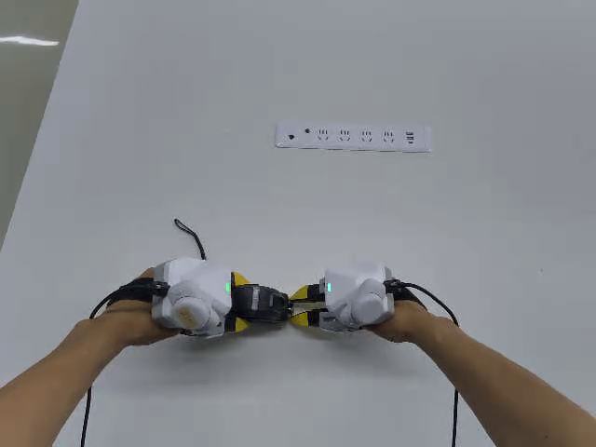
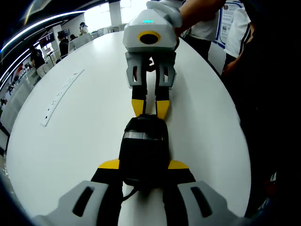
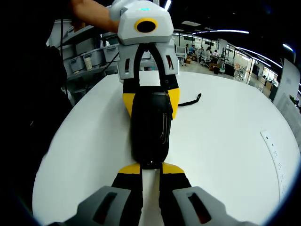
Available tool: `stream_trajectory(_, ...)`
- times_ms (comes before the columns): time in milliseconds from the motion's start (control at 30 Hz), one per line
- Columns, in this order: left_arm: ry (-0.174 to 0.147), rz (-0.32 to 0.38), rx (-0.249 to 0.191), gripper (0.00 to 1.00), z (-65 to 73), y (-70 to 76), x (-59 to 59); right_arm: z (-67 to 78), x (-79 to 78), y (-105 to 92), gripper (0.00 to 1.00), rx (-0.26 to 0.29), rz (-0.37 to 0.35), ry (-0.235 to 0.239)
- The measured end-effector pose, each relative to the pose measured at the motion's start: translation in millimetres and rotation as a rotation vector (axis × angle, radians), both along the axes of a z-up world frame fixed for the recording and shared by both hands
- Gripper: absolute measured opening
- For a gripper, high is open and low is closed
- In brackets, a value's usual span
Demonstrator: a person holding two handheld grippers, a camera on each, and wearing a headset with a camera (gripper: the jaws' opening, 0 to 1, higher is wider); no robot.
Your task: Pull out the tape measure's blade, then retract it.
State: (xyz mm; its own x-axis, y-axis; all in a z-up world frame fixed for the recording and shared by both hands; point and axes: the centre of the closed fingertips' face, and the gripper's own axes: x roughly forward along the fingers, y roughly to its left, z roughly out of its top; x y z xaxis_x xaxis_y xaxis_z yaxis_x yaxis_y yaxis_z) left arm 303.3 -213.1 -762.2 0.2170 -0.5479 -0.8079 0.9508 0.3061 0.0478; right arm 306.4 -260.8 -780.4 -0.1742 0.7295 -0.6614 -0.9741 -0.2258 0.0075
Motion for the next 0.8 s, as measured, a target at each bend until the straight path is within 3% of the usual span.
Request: stream_trajectory(800,0.005,0.004,-0.002,0.28,-0.5,-0.8,0.6,1.7,2.8,-13.5,0.08,0.000,-0.012,0.016)
